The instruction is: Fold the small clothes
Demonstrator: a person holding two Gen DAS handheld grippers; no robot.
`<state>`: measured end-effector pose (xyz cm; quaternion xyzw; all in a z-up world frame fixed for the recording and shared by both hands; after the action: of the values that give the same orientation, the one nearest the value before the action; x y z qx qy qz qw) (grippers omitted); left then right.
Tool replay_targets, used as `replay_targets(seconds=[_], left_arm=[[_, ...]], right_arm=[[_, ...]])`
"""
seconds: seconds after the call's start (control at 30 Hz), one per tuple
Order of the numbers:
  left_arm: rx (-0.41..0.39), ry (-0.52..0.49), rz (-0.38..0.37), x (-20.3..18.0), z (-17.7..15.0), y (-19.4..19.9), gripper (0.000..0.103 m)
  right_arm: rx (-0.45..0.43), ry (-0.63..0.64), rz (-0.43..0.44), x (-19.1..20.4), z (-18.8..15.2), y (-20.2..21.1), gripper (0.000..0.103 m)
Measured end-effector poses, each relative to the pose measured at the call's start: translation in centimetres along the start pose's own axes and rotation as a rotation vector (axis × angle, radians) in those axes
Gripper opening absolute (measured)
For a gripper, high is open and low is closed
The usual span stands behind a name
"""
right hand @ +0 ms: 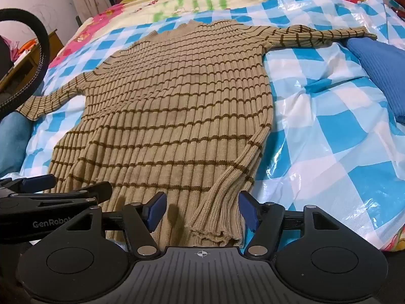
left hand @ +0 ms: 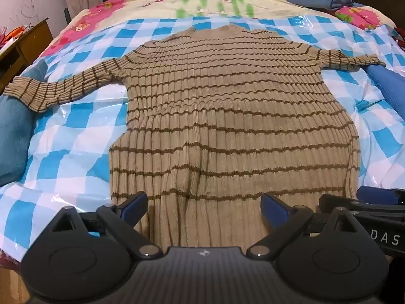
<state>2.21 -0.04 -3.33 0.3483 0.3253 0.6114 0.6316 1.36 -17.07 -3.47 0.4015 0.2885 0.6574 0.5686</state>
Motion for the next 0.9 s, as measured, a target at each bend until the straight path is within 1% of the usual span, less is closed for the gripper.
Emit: replay_targets(seconds=[0.9], left_arm=[[0.012, 0.010, 0.011, 0.09, -0.35, -0.24, 0.100]], right_arm=[[0.005, 0.005, -0.005, 0.13, -0.16, -0.22, 0.063]])
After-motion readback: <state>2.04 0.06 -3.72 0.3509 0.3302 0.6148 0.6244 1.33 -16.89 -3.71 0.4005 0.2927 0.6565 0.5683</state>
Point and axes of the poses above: each gripper's, at about its wrist camera, not at the fingertips, and y roughly against the way its jaws point, x to its left, z to its top, the point moved 4 cm from there along -y, roughly the way its jaws point, and after that the axes turned 3 degrees about y, right-handed, at the moved point
